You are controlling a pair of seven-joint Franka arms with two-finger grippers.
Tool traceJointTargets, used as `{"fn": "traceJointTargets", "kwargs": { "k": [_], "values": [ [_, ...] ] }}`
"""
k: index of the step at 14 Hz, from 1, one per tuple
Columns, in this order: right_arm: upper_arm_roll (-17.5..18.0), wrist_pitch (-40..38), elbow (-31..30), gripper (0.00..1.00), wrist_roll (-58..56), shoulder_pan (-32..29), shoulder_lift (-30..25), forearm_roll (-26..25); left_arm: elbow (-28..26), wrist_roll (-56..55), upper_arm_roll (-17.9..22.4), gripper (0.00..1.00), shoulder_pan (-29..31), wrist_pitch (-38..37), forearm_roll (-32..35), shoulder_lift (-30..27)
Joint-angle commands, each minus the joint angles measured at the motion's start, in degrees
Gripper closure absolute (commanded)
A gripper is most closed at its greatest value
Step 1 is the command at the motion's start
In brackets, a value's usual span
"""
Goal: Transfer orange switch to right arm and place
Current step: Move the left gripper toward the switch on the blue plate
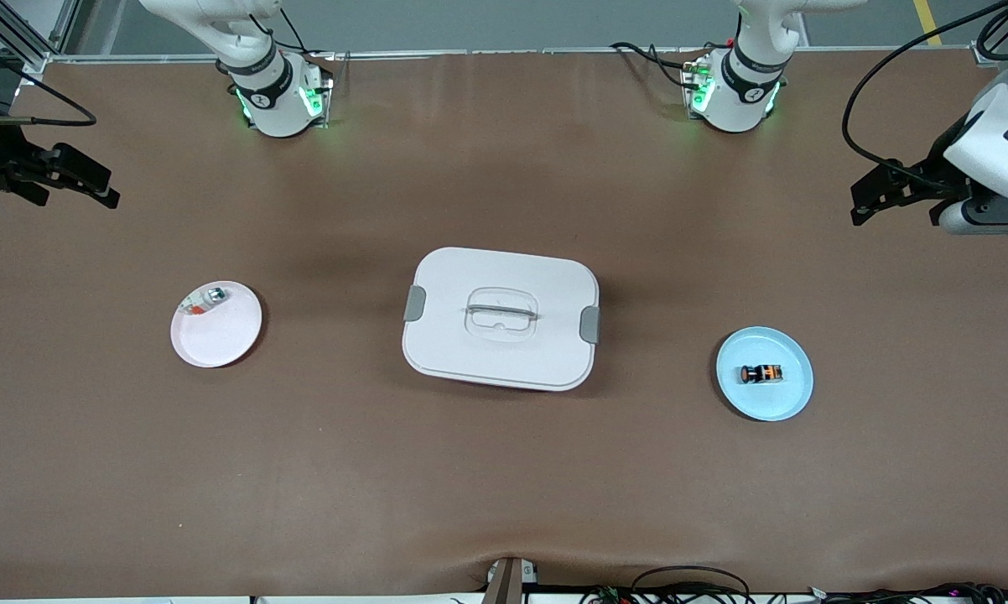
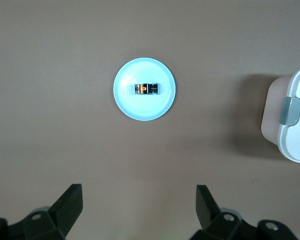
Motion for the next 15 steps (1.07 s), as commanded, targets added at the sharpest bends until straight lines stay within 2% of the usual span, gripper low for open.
{"fn": "traceJointTargets", "kwargs": {
  "k": [1,4,9,10,15],
  "values": [
    [0.03,0.74,-1.65,0.00,0.72,-0.08,-1.71,0.63,1.08,1.42,0.18,0.00,-0.10,-1.21,0.05,0.56],
    [-0.05,0.82,-1.65,0.00,0.72,-0.17,-1.63,0.63,1.34,3.18,0.35,0.00,0.08,-1.21,-0.04,1.26],
    [-0.05,0.83,-1.65,0.00,0.72,-0.17,-1.63,0.63,1.78,3.27,0.79,0.00,1.13,-0.25,-0.74,6.35],
    [-0.05,0.83,-1.65,0.00,0.72,-0.26,-1.63,0.63,1.78,3.62,0.62,0.00,2.70,1.23,-0.92,7.84],
    [-0.05,0.91,-1.65,0.00,0.72,-0.17,-1.63,0.63,-0.84,6.34,0.62,0.00,2.81,10.02,-0.92,13.56]
  ]
}}
